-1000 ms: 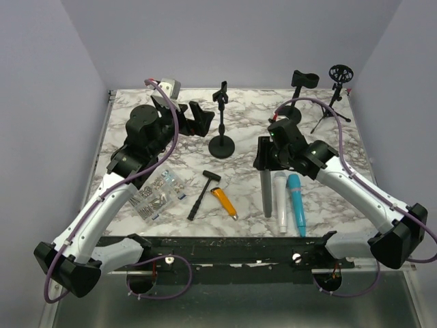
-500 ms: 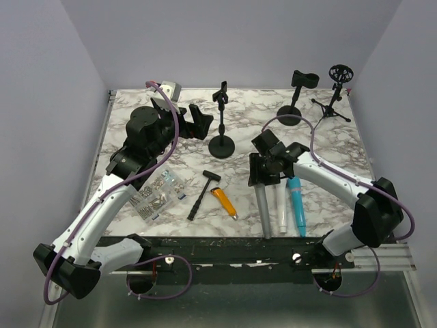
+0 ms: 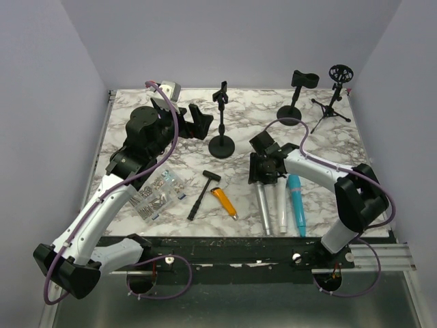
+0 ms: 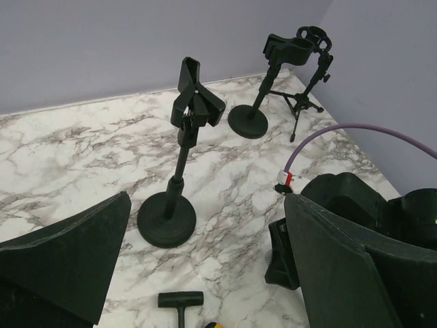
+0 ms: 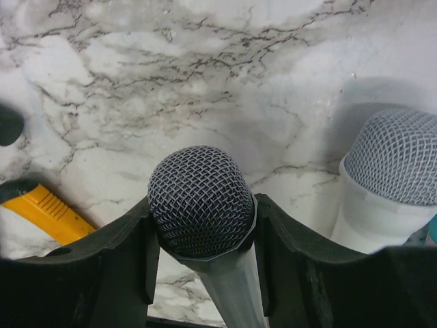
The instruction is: Remove the microphone from the stand
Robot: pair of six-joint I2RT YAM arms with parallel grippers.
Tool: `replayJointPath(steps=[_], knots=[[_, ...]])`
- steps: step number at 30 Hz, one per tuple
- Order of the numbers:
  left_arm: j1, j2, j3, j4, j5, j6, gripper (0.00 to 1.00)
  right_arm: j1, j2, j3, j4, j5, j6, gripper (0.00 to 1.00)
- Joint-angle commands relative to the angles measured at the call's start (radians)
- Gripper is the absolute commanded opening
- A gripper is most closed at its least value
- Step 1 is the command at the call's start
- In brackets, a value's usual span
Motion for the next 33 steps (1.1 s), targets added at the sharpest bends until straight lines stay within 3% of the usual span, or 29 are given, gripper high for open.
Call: replayJointPath(steps=[1, 15, 33], knots=[[0.000, 0.009, -0.002, -0.016, 0.021, -0.011, 0.99, -0.013, 0.043, 0.021, 0.074, 0.070, 0.019, 0.03], [0.000, 0.024, 0.000, -0.018, 0.024, -0.014, 0.99, -0.024, 0.085, -0.011, 0.152, 0.155, 0.029, 0.16], [0.000, 0.027, -0.002, -0.017, 0.042, -0.028, 0.98, -0.025, 0.096, -0.066, 0.204, 0.142, 0.019, 0.51]])
